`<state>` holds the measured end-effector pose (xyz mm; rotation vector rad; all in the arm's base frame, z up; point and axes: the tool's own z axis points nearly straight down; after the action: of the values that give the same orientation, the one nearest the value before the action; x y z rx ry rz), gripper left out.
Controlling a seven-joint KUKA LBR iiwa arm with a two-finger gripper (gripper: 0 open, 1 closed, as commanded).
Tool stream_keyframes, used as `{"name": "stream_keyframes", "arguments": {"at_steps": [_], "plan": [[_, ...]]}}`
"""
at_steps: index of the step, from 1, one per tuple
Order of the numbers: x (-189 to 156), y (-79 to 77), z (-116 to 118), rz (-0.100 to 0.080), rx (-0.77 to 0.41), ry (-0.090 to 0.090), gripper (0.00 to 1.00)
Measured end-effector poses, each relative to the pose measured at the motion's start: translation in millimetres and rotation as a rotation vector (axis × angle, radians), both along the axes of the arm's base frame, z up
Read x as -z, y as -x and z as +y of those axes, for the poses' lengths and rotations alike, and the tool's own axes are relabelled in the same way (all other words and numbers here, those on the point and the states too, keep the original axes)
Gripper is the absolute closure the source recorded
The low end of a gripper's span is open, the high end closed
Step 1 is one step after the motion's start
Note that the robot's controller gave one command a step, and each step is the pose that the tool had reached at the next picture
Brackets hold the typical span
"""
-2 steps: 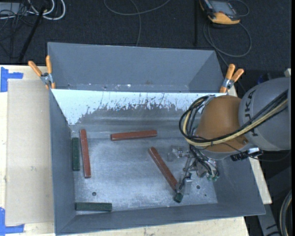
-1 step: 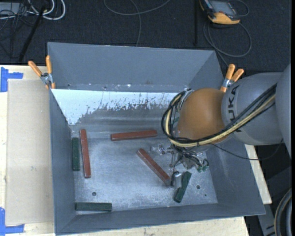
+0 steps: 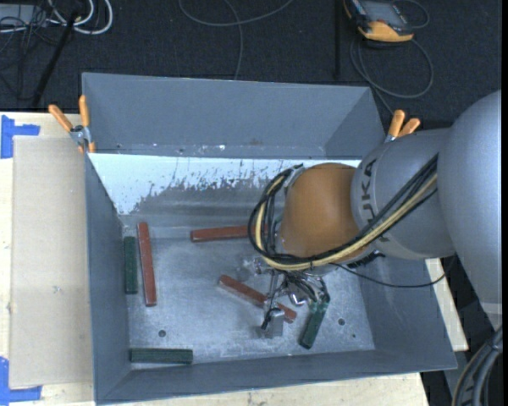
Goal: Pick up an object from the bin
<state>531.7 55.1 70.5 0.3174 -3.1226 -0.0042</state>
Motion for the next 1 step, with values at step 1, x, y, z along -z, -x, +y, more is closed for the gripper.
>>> {"name": "stream_keyframes", "arguments": {"at_steps": [1], "plan": [[-0.6, -0.8, -1.2, -0.002, 0.000, 0.002, 1.00]]}}
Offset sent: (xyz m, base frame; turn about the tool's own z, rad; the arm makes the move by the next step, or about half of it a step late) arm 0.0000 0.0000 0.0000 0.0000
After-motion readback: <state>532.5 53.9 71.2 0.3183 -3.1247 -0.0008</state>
